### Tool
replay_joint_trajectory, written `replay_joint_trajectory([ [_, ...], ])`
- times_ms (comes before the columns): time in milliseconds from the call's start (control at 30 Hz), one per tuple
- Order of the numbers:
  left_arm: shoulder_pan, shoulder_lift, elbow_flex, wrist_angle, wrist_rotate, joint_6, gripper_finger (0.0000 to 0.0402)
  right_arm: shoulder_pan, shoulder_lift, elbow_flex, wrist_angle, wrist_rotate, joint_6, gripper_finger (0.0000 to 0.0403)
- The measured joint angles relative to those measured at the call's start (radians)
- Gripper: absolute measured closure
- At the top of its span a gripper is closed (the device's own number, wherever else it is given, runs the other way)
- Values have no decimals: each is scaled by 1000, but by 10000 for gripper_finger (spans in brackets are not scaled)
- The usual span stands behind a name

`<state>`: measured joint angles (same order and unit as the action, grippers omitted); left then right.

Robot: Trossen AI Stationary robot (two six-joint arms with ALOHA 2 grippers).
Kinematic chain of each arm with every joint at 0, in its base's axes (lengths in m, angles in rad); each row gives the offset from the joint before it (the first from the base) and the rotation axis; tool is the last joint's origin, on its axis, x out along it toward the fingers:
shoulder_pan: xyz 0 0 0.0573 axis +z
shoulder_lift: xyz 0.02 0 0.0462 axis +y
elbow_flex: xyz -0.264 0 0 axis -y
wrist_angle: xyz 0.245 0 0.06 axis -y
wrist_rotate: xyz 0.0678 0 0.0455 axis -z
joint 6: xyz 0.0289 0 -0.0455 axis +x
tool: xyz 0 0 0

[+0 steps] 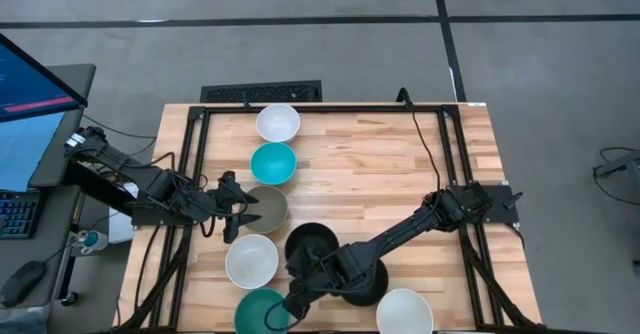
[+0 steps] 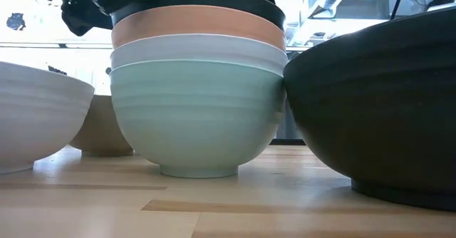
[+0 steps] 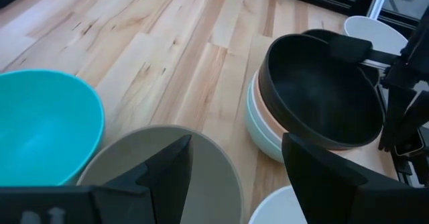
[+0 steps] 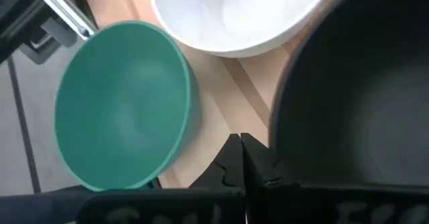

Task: Nest bowls inside each other
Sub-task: Stack the black bowl on the orange bowl

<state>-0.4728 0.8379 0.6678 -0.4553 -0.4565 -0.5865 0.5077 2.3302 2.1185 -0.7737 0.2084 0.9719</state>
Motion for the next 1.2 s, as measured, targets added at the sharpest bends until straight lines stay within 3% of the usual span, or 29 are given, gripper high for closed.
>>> replay_joint_trajectory([
  [533,0,0,0,0,-25,0,180,-7,0,0,-145,66,90,399],
  [767,0,0,0,-3,-26,3,180,-4,0,0,-226,168,157,399],
  [967,0,0,0,-3,-26,3,180,-4,0,0,-285,231,156,398],
  [1200,0,0,0,-3,-26,3,180,-4,0,0,-313,378,117,391],
])
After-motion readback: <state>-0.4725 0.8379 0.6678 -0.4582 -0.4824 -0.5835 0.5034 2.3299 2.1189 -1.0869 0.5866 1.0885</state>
